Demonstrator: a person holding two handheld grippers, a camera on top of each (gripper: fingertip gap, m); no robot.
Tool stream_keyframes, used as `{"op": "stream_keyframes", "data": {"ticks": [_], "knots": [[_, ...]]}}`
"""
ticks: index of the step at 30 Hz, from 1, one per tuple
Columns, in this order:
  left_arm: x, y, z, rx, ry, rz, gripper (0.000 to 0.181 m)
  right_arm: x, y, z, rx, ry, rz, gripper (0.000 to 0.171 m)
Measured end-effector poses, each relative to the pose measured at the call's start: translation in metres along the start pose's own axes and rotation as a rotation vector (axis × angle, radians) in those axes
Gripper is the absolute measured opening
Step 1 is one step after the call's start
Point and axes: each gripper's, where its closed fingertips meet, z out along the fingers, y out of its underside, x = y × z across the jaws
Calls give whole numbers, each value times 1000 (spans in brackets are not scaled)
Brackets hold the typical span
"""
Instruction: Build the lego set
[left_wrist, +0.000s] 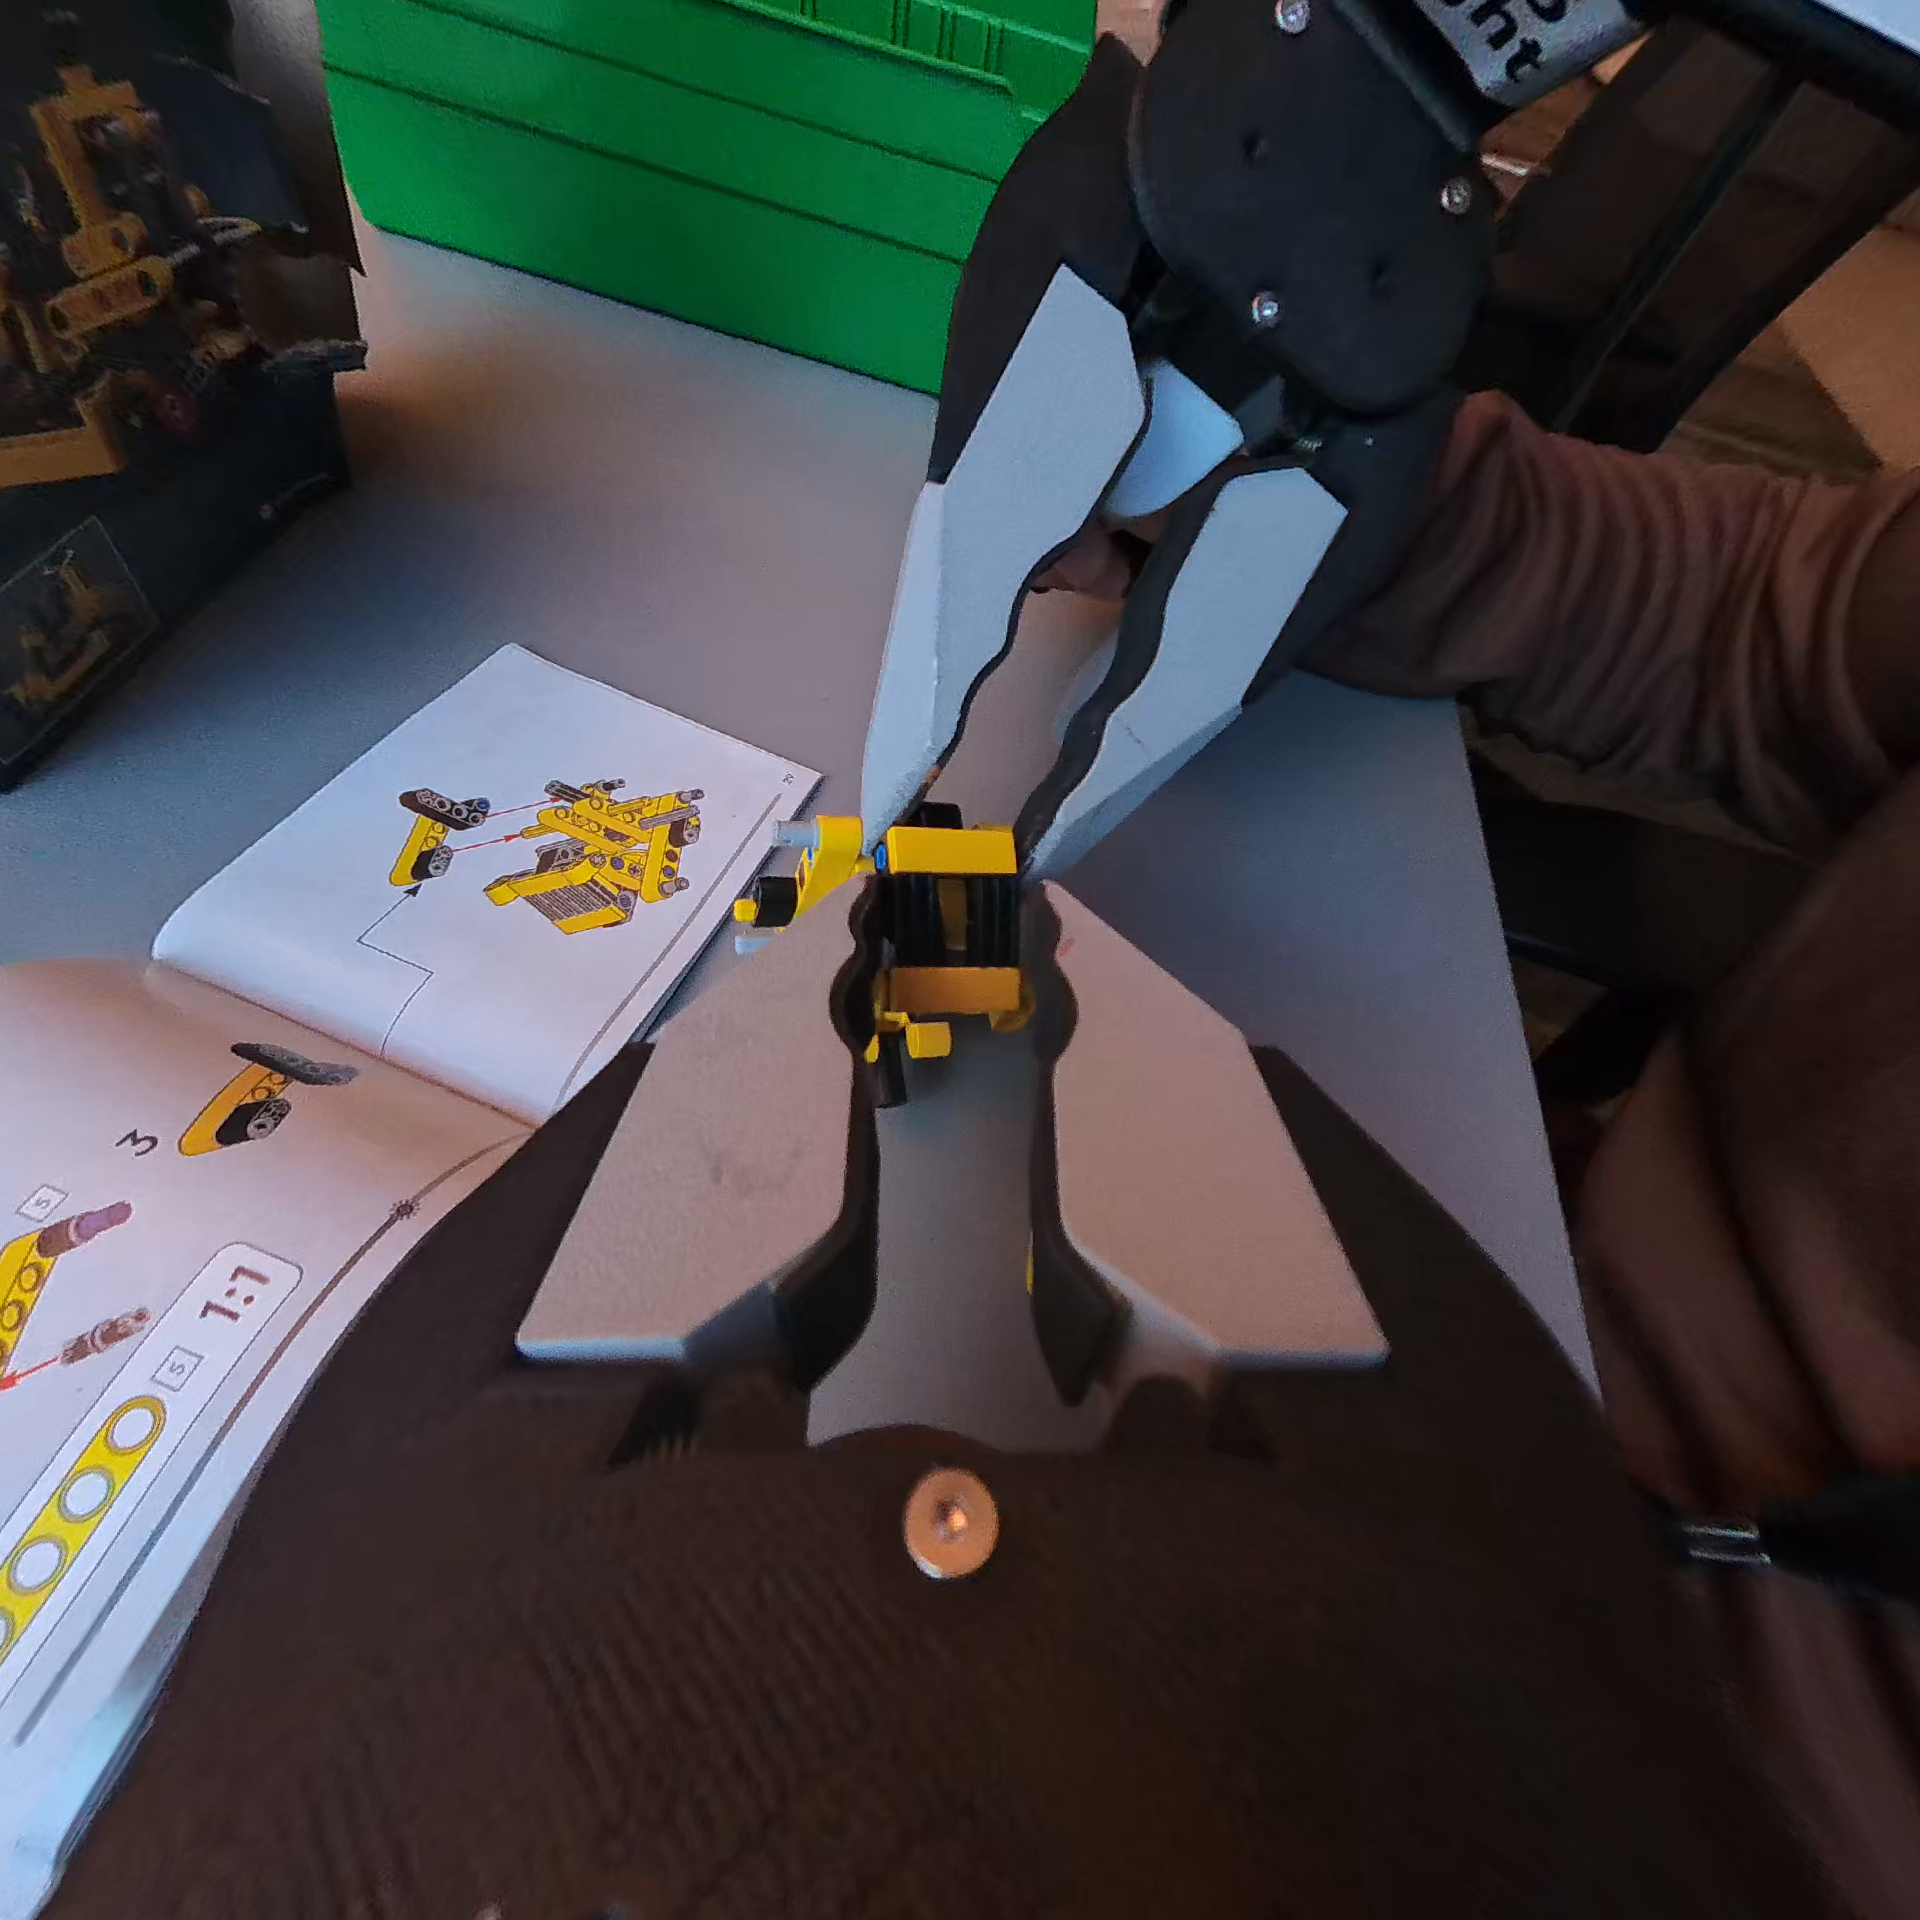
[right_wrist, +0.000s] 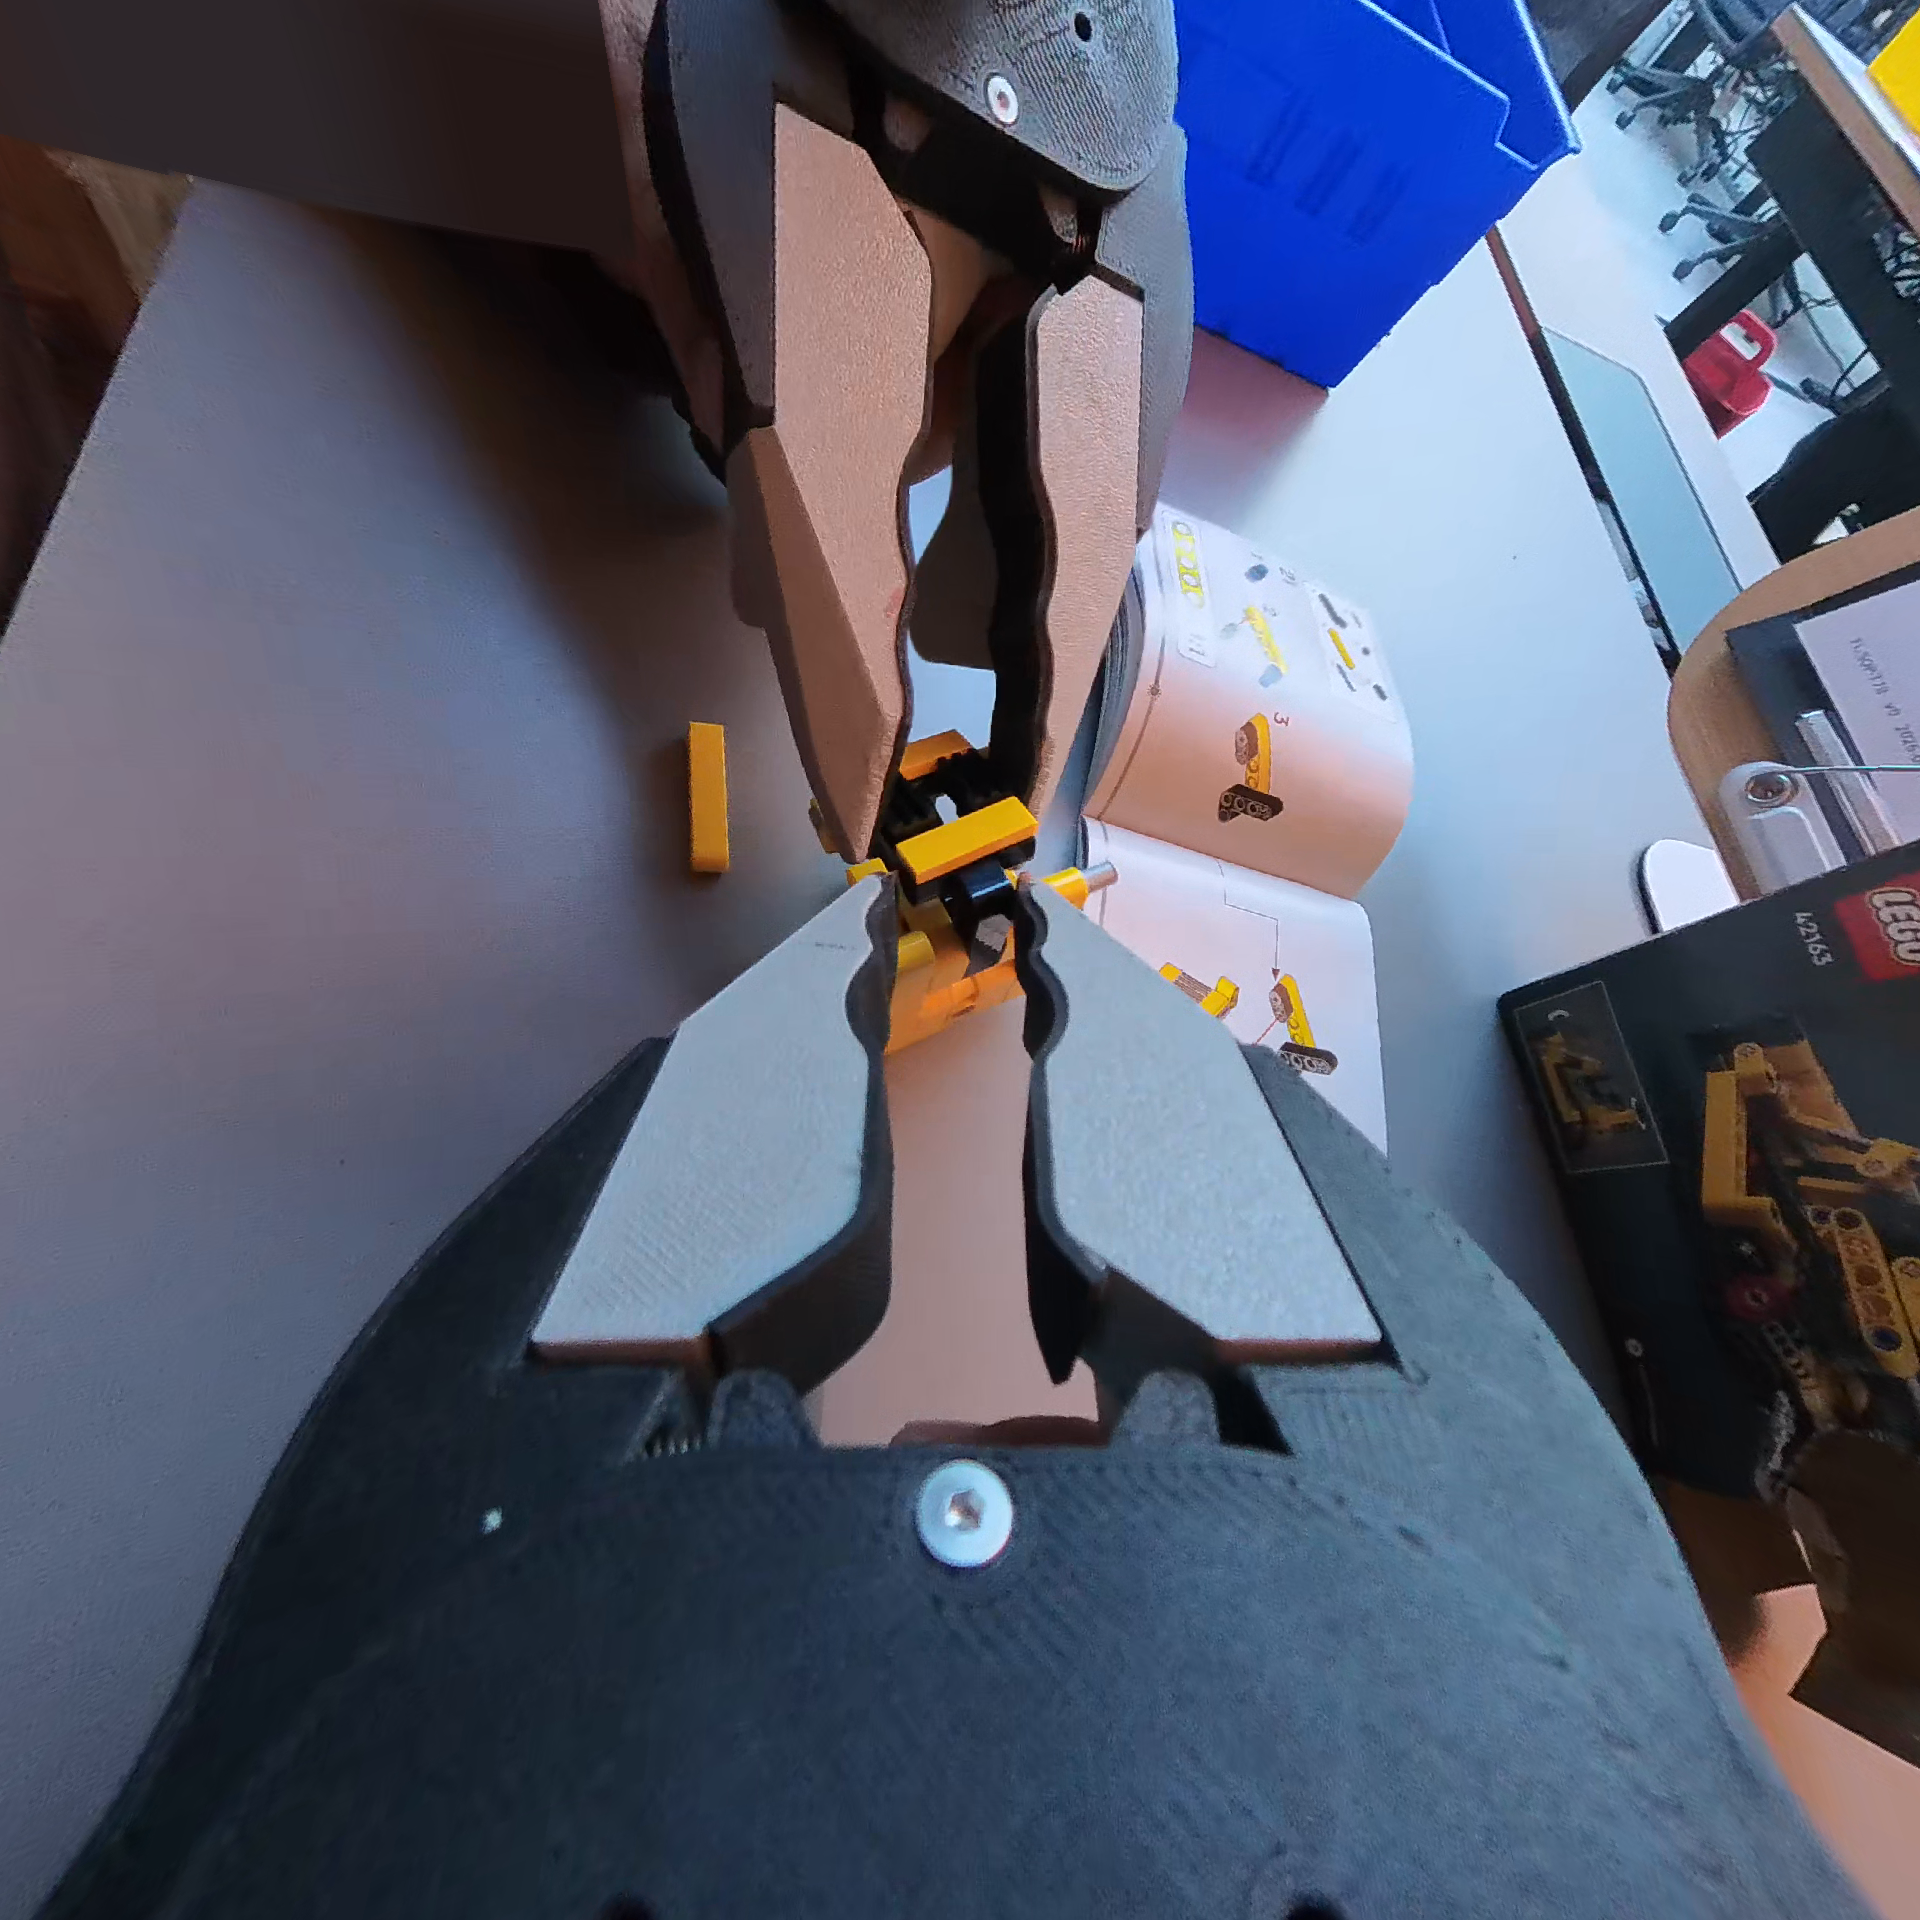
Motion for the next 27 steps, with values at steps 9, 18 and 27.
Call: {"op": "stream_keyframes", "data": {"ticks": [9, 18, 27], "knots": [[6, 0, -1, -31, 35, 24, 41, 2, 0, 1, 9, 5, 15, 19], [-4, 7, -5, -95, -36, 106, 43, 4, 0, 2, 15, 12, 27, 19], [-5, 5, -13, -104, -33, 139, 46, 7, 1, 1, 10, 21, 36, 19]]}}
